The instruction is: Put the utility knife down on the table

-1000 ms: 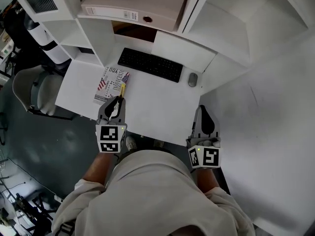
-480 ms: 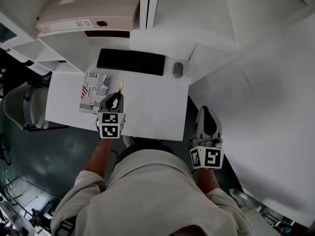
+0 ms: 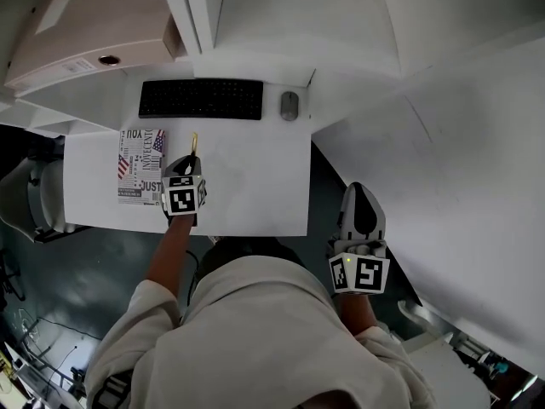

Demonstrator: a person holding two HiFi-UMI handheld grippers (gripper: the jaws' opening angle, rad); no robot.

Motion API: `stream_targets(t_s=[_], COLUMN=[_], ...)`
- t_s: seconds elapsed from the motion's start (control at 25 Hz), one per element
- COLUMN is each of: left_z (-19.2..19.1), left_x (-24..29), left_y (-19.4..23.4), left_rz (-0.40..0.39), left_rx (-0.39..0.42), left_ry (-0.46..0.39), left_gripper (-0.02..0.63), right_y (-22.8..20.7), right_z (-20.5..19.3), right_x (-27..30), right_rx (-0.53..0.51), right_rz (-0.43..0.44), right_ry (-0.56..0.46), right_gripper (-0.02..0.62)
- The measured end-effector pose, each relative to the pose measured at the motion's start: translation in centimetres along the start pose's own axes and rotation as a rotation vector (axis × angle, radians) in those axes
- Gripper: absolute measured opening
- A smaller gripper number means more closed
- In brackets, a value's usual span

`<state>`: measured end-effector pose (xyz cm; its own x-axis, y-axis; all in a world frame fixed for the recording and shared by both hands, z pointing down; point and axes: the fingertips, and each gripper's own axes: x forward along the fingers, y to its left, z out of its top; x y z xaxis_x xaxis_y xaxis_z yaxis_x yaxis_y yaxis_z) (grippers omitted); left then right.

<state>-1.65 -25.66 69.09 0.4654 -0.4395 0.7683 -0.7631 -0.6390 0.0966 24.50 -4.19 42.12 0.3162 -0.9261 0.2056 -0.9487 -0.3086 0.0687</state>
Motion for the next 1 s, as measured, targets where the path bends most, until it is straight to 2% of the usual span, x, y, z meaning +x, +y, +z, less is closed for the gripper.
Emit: stream_targets(t_s=[0.16, 0.4, 0.6, 1.0], left_z=[-2.2, -4.6, -6.0, -8.2], left_x=[3.0, 6.0, 7.8, 9.6], left_y=[0.3, 0.3, 0.1, 0.3], left_rz=[0.008, 0.021, 0.016, 0.054], left_rx=[-0.048, -0.05, -0.055, -0.055], left_ry=[0.088, 0.191, 0.248, 0.342], left_gripper=[0.064, 0.064, 0.064, 0.064], right_y=[-1.1, -2.6, -3.3, -4.8], right_z=[-0.6, -1.1, -1.7, -2.5], right_x=[0.7, 2.0, 3.0, 3.8], right_rx=[0.002, 0.008, 0.014, 0.021], right_rz=[-0.015, -0.029, -0.029, -0.035], right_ry=[0.018, 0.041, 0.055, 0.075], right_gripper=[0.003, 0.003, 0.003, 0.003])
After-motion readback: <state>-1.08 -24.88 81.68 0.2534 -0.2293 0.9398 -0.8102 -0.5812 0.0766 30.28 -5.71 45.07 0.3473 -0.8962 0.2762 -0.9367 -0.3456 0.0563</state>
